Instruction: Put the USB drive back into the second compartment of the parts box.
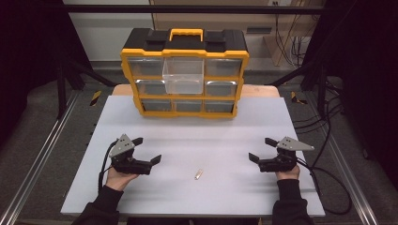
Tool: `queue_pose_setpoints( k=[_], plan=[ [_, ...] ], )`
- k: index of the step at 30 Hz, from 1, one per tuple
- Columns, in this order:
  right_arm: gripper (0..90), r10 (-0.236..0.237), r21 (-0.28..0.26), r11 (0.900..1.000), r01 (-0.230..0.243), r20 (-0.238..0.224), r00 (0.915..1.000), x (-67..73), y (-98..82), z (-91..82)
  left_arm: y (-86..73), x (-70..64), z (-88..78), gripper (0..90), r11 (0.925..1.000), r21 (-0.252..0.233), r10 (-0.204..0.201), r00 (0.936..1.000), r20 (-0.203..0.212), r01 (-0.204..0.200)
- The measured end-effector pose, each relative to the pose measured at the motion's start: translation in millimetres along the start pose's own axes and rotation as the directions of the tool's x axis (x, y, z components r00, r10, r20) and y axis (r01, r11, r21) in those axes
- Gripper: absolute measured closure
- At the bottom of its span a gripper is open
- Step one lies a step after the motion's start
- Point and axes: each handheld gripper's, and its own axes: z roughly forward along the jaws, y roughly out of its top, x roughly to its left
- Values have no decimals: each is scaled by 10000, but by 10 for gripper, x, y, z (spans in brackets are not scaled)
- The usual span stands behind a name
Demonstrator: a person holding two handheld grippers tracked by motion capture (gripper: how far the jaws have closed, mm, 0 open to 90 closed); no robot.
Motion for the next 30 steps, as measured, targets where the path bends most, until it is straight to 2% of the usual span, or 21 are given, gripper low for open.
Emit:
queue_pose_setpoints(
  k=[14,30],
  plan=[
    [26,5,-47,10000,-5,-28,10000,4,2,-1,129,-191,166,1,9998,165,58,9995,325,-63],
    [26,-41,24,10000,41,-50,10000,6,-1,6,227,-411,395,0,9983,466,332,9972,675,-363]
  ],
)
